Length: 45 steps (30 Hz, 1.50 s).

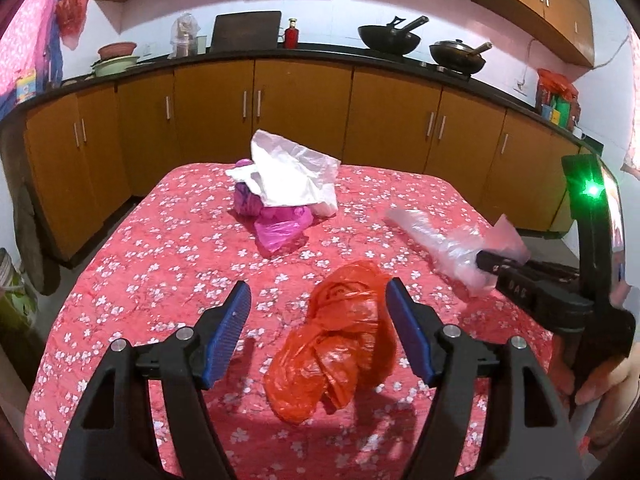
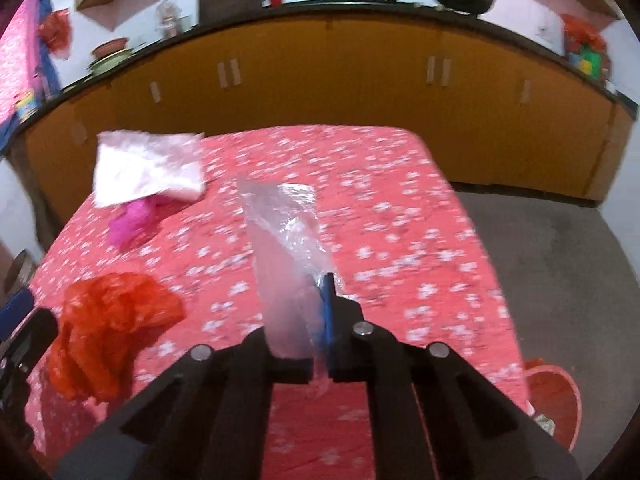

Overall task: Collect trash
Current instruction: 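Grasp red bag with left gripper while right gripper grasps clear plastic bag, then carry red bag and clear plastic bag over the red bucket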

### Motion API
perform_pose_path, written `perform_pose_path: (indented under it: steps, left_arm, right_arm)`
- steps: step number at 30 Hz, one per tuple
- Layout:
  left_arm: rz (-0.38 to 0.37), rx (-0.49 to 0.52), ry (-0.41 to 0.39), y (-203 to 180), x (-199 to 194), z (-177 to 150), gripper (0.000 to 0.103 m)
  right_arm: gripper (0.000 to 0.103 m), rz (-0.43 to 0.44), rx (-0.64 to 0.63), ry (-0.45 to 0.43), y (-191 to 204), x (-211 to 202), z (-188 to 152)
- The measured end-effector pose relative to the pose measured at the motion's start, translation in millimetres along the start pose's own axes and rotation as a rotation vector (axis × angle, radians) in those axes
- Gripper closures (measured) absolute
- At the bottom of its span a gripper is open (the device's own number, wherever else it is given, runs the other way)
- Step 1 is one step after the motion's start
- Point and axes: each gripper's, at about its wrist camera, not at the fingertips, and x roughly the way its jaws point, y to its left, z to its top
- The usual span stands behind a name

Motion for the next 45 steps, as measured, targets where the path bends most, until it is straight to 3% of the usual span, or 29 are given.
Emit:
perform_pose_path:
  steps: [10,18,24,26,32,39,45]
  left_arm:
    - [0.024,0.024,0.080,-7.3,18.3,-1.1,0.032]
    - [-0.002,0.052,0.134,-12.6,31.3,-2.5,0.032]
    - [-0.038,0.052,0.152,-14.2,34.6,-2.9,0.045]
    - [-0.050,0.065,0.154,-16.6,34.9,-2.9,0.054]
    - [-0.017,0.094,0.135,-13.7,33.1,-0.5,0.074]
    - [0.090,0.028,0.111,23.4,30.7,8.4,0.079]
    - [0.119,-0.001,0.114,35.4,32.8,5.5,0.075]
  right_arm:
    - [0.098,-0.021,0.025,-0.008,-19.9,-3.3,-1.0]
    - [0.098,-0.008,0.000,-0.008,-13.9,-5.4,-2.6]
    - [0.098,0.004,-0.012,-0.007,-8.8,-6.6,-3.6]
    - [0.098,0.010,-0.015,-0.007,-7.5,-7.0,-4.0]
    - [0.098,0.016,-0.029,-0.016,-2.4,-9.7,-4.9]
    - [0.098,0.017,-0.033,-0.025,-0.5,-12.2,-5.4]
    - [0.098,0.011,-0.025,-0.027,-1.3,-13.8,-6.0]
